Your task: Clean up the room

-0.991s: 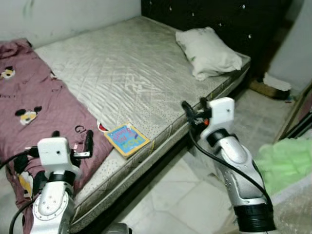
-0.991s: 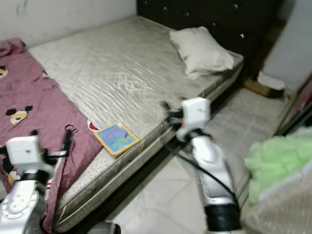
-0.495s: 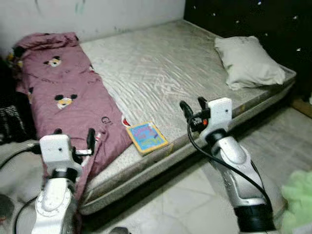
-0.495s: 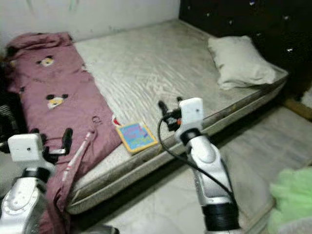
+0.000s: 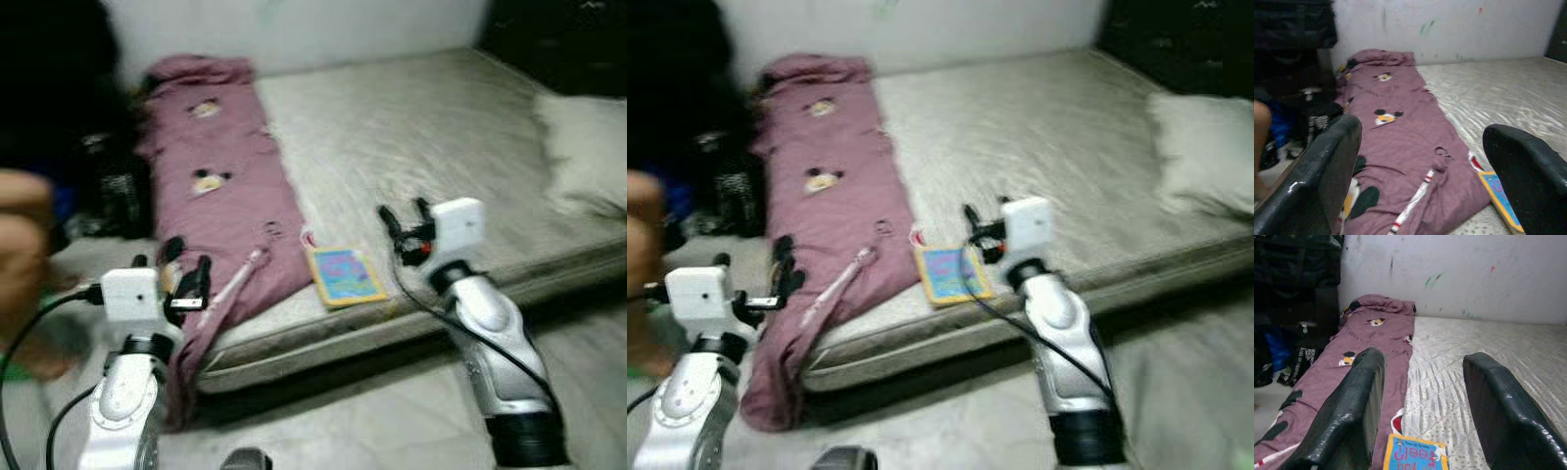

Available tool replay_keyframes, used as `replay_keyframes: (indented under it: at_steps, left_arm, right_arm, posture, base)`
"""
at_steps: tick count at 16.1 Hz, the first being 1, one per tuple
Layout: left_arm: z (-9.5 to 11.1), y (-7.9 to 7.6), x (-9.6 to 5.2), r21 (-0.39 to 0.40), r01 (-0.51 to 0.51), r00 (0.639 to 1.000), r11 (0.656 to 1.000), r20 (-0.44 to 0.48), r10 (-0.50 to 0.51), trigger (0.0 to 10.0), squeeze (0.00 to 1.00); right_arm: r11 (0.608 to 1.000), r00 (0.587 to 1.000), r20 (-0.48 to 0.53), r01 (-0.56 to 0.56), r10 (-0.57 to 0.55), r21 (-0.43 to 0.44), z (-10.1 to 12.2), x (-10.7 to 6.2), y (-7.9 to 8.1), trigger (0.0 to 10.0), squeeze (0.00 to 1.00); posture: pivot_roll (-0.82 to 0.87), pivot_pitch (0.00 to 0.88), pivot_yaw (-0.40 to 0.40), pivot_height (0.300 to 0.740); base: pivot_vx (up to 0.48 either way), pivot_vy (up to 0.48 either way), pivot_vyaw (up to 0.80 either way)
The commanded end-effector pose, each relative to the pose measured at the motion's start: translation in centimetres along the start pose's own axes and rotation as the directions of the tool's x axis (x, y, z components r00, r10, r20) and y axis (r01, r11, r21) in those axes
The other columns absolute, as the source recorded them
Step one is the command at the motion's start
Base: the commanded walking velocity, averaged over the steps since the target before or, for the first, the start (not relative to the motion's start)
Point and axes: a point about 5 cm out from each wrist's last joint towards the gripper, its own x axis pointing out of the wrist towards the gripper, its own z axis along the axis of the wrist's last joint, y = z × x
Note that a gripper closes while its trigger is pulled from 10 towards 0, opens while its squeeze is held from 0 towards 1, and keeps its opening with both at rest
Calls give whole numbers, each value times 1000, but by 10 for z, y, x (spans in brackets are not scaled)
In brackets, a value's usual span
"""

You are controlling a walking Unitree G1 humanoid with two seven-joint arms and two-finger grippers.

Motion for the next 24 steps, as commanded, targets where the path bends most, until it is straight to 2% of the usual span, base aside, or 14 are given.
replay_keyframes:
  at_steps: [1, 3, 9, 21, 24]
  left_arm:
    - [1, 5, 1, 10, -11, 1000, 1000, -1, 11, 10000, 0]
    - [1, 5, 1, 9, -6, 1000, 1000, -1, 6, 10000, 0]
    - [3, 2, 3, 6, 37, 999, 999, 17, -37, 10000, 0]
    - [3, 0, 4, -1, 44, 999, 999, 23, -44, 10000, 0]
    - [2, 0, 6, -1, 37, 999, 999, 20, -37, 10000, 0]
  right_arm:
    - [999, 999, 24, -32, 31, 12, 4, 4, 8, 10000, 0]
    - [999, 999, 27, -31, 30, 14, 5, 4, 8, 10000, 0]
    - [999, 999, 37, -18, 17, 29, 5, 5, 8, 10000, 0]
    - [1000, 999, 37, -8, 7, 20, 5, 6, 7, 10000, 0]
    - [1000, 999, 39, -7, 7, 16, 5, 7, 6, 10000, 0]
  posture:
    - [-61, 0, -28, 740]
    - [-61, 0, -26, 740]
    - [-59, 0, -21, 740]
    - [-60, 0, -24, 740]
    - [-64, 0, -24, 740]
  base:
    - [0, 0, 800]
    - [0, 0, 800]
    - [0, 0, 0]
    - [299, 0, 0]
    - [85, 0, 0]
